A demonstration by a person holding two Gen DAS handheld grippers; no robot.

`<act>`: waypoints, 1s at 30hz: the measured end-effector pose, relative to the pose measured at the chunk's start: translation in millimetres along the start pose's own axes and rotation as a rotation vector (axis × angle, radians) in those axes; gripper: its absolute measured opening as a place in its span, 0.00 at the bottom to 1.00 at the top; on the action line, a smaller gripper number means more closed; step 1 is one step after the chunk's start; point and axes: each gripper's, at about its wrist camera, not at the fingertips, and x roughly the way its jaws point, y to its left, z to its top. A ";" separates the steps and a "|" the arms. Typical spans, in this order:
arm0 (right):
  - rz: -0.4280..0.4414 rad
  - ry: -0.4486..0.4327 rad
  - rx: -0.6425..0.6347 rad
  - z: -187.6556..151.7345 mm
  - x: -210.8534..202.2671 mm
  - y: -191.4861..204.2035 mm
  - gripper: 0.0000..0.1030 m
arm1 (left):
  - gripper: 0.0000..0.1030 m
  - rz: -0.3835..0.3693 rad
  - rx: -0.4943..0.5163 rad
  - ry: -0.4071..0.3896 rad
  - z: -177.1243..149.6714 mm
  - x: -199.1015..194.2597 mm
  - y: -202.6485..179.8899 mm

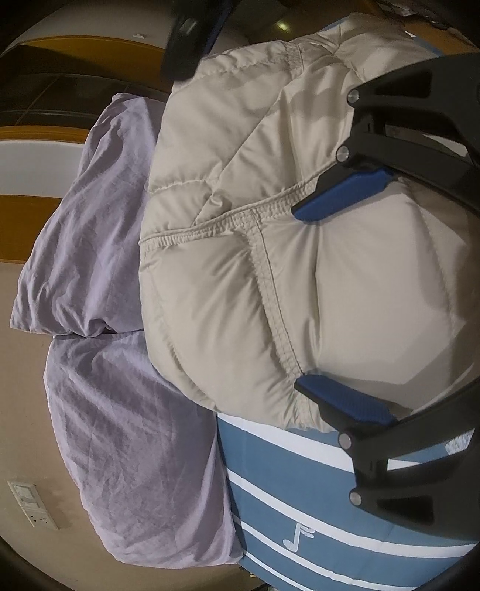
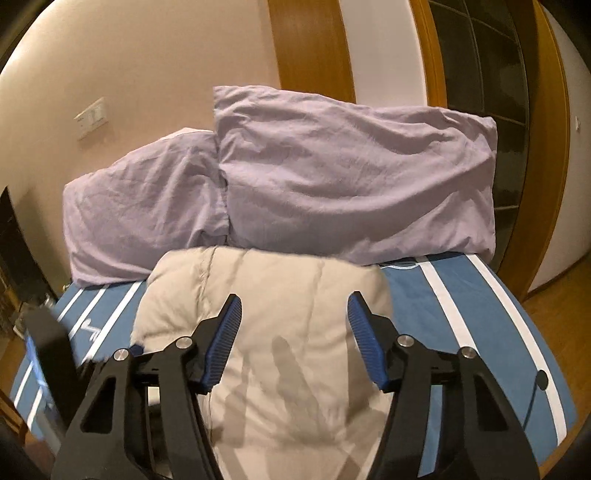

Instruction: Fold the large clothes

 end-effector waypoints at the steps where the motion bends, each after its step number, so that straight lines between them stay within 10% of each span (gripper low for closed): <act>1: -0.013 0.005 0.006 2.3 5.6 -1.0 0.60 | 0.82 -0.002 -0.001 -0.001 0.0 0.1 0.2; 18: -0.125 0.110 0.047 -53.8 83.8 -42.8 0.59 | 0.87 -0.043 0.061 -0.038 7.0 -10.2 -17.4; 30: -0.149 0.098 0.065 -64.7 89.7 -45.6 0.60 | 0.90 0.071 0.005 -0.054 71.4 -7.9 -10.7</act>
